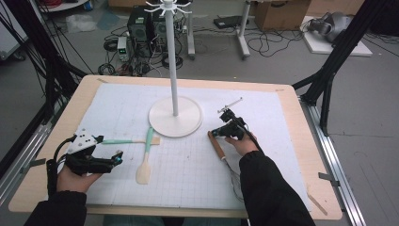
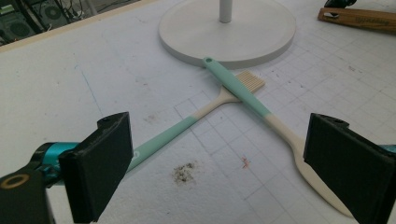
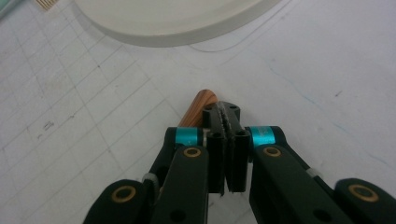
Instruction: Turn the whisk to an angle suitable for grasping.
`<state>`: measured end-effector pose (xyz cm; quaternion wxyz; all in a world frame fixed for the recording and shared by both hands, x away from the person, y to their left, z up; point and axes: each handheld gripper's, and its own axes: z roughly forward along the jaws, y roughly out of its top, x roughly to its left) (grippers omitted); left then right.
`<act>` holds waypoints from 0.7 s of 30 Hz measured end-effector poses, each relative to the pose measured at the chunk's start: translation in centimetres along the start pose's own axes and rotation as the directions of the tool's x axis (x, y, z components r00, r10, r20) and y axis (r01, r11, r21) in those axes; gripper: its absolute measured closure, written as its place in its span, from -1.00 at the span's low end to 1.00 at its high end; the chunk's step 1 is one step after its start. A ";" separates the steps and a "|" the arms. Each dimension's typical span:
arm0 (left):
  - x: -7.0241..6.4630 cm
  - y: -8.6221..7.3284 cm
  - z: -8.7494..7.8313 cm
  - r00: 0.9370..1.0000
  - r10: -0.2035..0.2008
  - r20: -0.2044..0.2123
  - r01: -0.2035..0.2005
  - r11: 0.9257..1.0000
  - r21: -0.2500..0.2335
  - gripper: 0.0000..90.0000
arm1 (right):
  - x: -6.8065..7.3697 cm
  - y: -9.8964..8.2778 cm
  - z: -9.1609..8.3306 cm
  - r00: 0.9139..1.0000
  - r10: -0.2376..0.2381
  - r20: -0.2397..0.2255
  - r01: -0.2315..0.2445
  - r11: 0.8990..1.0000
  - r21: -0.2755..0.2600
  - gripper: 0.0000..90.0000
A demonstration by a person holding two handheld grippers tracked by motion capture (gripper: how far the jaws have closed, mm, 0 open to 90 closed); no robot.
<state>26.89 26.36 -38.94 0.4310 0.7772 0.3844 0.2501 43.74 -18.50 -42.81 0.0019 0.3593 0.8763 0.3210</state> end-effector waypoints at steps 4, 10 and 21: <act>0.0 0.0 0.0 1.000 -0.002 0.000 0.002 1.000 -0.003 -0.81 | 0.0 0.1 0.1 1.000 -0.002 -0.005 0.002 1.000 0.003 0.98; 0.0 0.0 0.0 1.000 0.000 -0.001 0.000 1.000 -0.002 -0.81 | 0.3 0.1 0.4 1.000 -0.014 -0.023 0.014 1.000 0.004 0.98; 0.0 0.0 -0.1 1.000 0.003 0.000 -0.003 1.000 -0.003 -0.81 | 1.4 0.6 0.9 0.997 -0.041 -0.071 0.042 0.999 0.015 0.98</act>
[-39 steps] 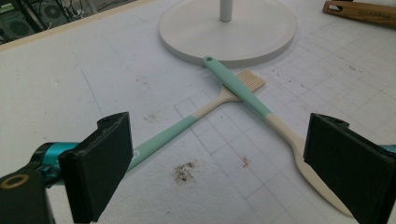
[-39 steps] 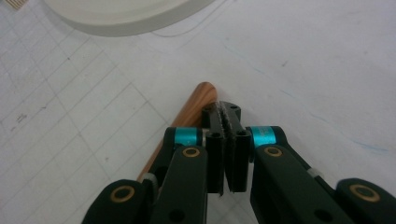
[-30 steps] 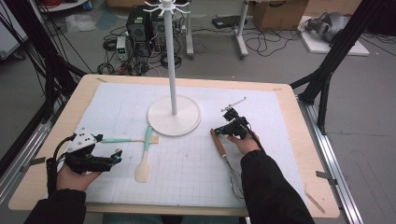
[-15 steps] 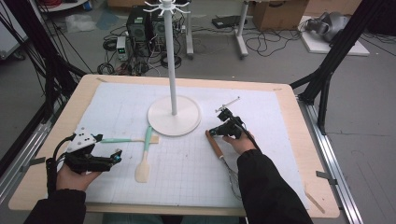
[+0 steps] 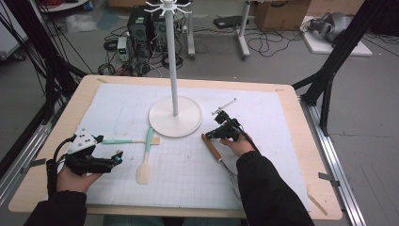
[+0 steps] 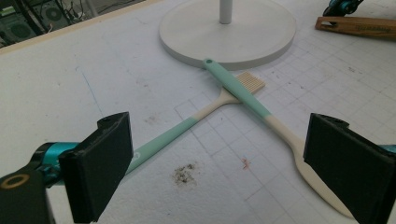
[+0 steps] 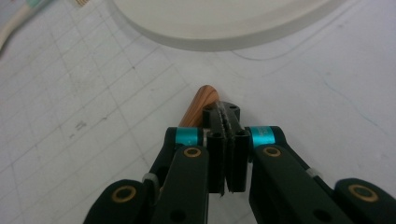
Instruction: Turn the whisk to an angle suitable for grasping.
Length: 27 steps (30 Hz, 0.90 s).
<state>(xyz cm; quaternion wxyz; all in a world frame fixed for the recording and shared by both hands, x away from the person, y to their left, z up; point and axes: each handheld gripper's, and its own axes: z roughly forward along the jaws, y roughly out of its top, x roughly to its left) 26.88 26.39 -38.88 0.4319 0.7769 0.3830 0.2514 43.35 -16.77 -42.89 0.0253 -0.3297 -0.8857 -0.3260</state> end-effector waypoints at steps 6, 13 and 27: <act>0.0 0.0 0.0 1.000 0.002 -0.001 -0.002 1.000 -0.002 -0.81 | 1.0 0.5 0.6 0.999 -0.027 -0.041 0.027 1.000 0.008 0.98; 0.0 0.0 0.0 1.000 0.001 -0.001 -0.001 1.000 -0.005 -0.80 | 1.8 0.8 1.1 0.996 -0.045 -0.078 0.047 0.999 0.021 0.98; -0.1 0.1 -0.1 1.000 0.011 -0.002 -0.011 1.000 -0.007 -0.80 | 3.5 1.3 2.2 0.986 -0.094 -0.139 0.099 0.995 0.031 0.98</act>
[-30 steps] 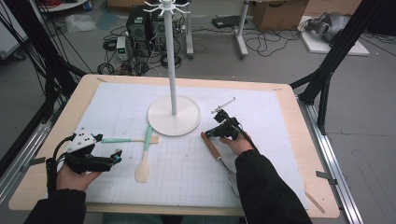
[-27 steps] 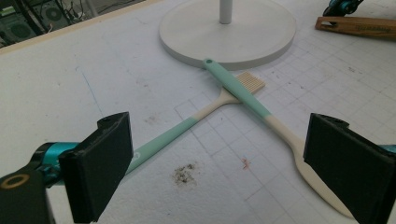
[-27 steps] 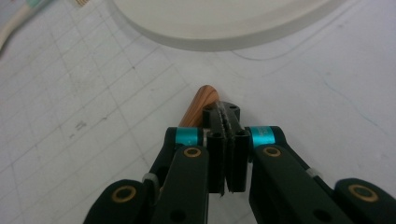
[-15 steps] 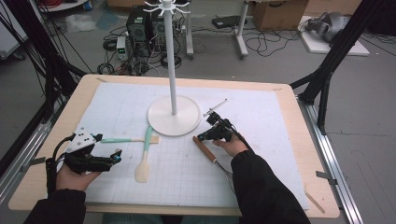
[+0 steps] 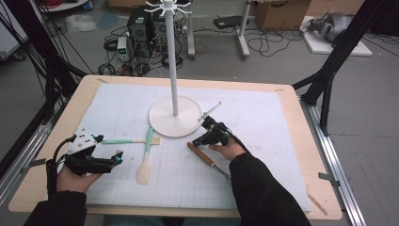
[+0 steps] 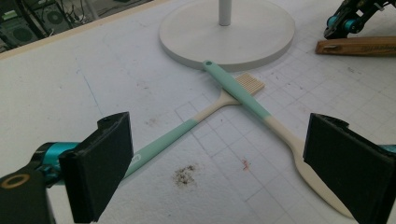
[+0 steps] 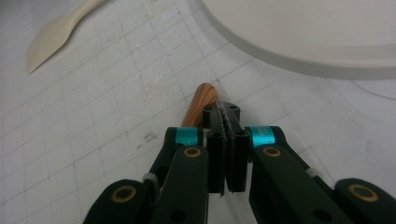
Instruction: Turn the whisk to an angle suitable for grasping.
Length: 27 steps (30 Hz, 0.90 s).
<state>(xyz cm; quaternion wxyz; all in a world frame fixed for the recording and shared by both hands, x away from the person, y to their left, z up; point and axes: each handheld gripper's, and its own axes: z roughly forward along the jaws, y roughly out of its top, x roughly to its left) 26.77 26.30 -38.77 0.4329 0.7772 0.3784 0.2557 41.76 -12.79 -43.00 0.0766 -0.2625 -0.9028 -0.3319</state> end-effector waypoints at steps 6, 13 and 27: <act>0.1 0.0 -0.1 1.000 -0.002 -0.002 0.002 1.000 -0.001 -0.80 | -0.1 -0.1 -0.8 0.999 0.019 0.029 -0.018 1.000 -0.011 0.88; 0.1 0.0 -0.1 1.000 -0.003 -0.004 0.003 1.000 -0.003 -0.80 | 0.6 -0.9 -3.4 0.997 0.039 0.063 -0.034 0.997 -0.070 0.57; -0.1 0.0 -0.1 1.000 0.002 -0.007 -0.002 1.000 -0.004 -0.80 | 4.4 -3.7 -6.0 0.992 0.035 0.122 -0.024 0.995 -0.092 0.04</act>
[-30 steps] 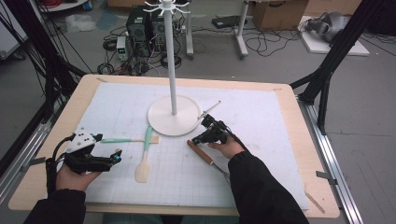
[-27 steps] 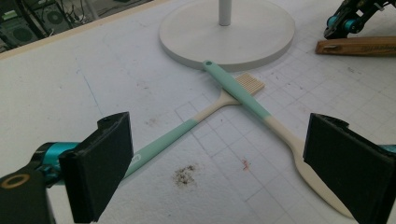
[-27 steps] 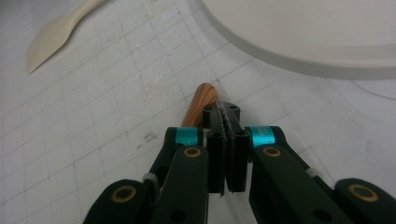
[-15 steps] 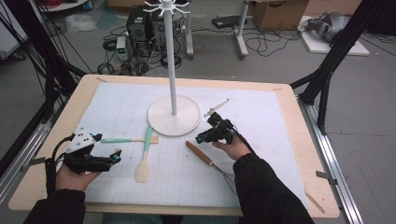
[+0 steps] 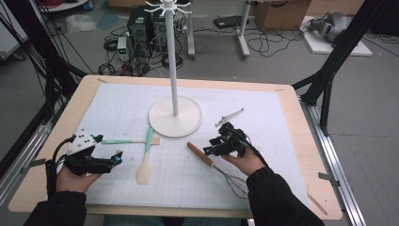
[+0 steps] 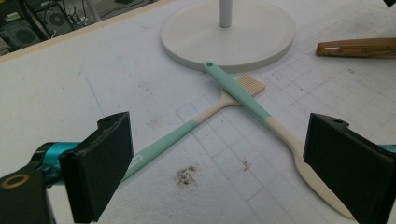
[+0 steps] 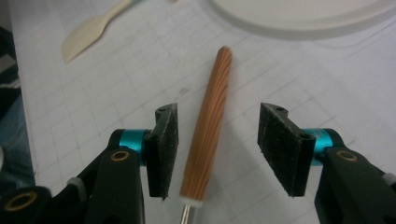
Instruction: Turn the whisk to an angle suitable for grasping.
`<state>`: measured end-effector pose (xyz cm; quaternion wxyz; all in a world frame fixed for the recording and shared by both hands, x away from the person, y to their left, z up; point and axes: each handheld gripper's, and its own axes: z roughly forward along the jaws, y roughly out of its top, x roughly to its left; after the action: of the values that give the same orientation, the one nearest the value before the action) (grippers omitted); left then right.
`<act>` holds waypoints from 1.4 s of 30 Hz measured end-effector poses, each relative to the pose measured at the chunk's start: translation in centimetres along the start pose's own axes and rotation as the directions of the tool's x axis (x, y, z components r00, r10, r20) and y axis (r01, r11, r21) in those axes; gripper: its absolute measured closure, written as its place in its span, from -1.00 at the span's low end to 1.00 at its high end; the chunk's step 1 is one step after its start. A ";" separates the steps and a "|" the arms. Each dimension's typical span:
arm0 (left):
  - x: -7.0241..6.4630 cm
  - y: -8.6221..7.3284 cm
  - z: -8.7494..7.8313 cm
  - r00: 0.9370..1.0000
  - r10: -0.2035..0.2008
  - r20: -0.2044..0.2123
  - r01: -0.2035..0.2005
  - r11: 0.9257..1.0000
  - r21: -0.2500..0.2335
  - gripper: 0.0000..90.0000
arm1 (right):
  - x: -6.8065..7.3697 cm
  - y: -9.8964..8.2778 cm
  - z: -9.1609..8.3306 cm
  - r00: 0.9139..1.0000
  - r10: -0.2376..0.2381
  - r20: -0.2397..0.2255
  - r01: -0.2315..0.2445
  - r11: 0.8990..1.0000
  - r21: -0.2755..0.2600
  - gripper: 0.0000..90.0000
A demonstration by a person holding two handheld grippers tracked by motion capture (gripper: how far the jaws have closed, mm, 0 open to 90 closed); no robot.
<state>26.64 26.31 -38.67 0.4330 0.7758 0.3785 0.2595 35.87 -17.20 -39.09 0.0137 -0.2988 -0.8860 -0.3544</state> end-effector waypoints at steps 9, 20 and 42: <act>-0.1 0.0 0.0 1.000 0.001 -0.002 -0.001 1.000 -0.005 -0.80 | 1.2 -1.4 1.0 0.999 -0.046 0.012 0.045 0.995 0.086 0.05; -0.1 0.0 0.0 1.000 0.005 -0.002 -0.005 1.000 -0.003 -0.80 | 1.5 -2.1 2.3 0.999 -0.043 0.029 0.037 0.985 0.171 0.29; -0.1 0.1 0.0 1.000 0.011 -0.001 -0.011 1.000 -0.002 -0.80 | 2.4 -2.0 2.7 0.993 -0.033 0.116 0.006 0.975 0.222 0.60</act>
<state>26.59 26.21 -38.62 0.4321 0.7773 0.3743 0.2627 33.30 -15.33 -41.77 -0.0096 -0.3074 -0.9221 -0.2350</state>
